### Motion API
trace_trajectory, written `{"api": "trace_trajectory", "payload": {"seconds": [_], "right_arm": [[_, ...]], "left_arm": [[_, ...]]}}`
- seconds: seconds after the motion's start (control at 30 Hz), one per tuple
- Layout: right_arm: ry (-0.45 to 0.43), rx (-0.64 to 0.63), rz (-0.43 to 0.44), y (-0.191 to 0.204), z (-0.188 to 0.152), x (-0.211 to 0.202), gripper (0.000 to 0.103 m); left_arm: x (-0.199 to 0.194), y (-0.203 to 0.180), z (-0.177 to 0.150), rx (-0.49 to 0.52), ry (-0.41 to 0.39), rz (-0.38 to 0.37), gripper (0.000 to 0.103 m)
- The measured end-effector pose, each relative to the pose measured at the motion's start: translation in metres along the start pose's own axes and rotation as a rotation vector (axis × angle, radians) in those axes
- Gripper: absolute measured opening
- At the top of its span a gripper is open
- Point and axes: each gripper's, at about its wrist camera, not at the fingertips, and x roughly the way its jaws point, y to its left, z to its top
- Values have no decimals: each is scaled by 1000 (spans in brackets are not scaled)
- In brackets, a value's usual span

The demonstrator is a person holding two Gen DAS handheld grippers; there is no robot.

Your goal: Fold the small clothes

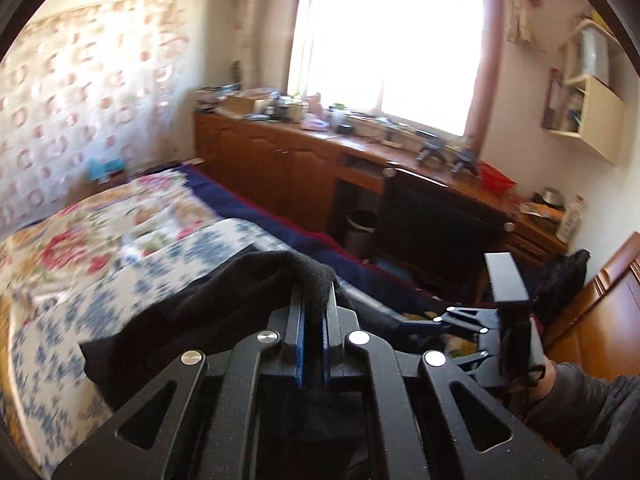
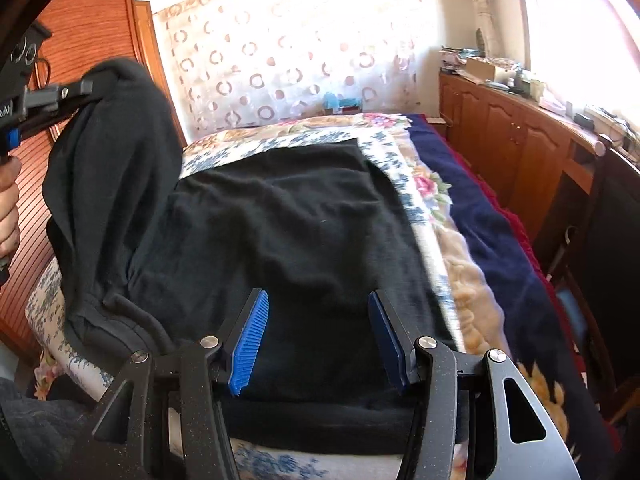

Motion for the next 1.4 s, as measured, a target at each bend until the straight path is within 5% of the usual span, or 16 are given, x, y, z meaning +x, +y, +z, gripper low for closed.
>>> {"api": "trace_trajectory", "payload": {"seconds": [0.2,0.37,0.47,0.57,0.97,1.4], "right_arm": [[-18,27,-24,-8,-6,-8,54],[-11,39,-39,-9,-9,-3,54],[-8,41,-41,-11,-6,0,54],[-10,29,-34,-10,-1,1,54],[-69,-19,-2,9,17,3,54],[0,-52,28,23,16,27,54]], "left_arm": [[32,-10,11,3,58,-10,8],[29,-13,1,34,43,40,44],[21,-7,-4,17,43,44,50],[7,4,-14,9,21,84,78],[-35,50,-75,-95,22,279,81],[-47,74,-122,-194,30,330,81]]}}
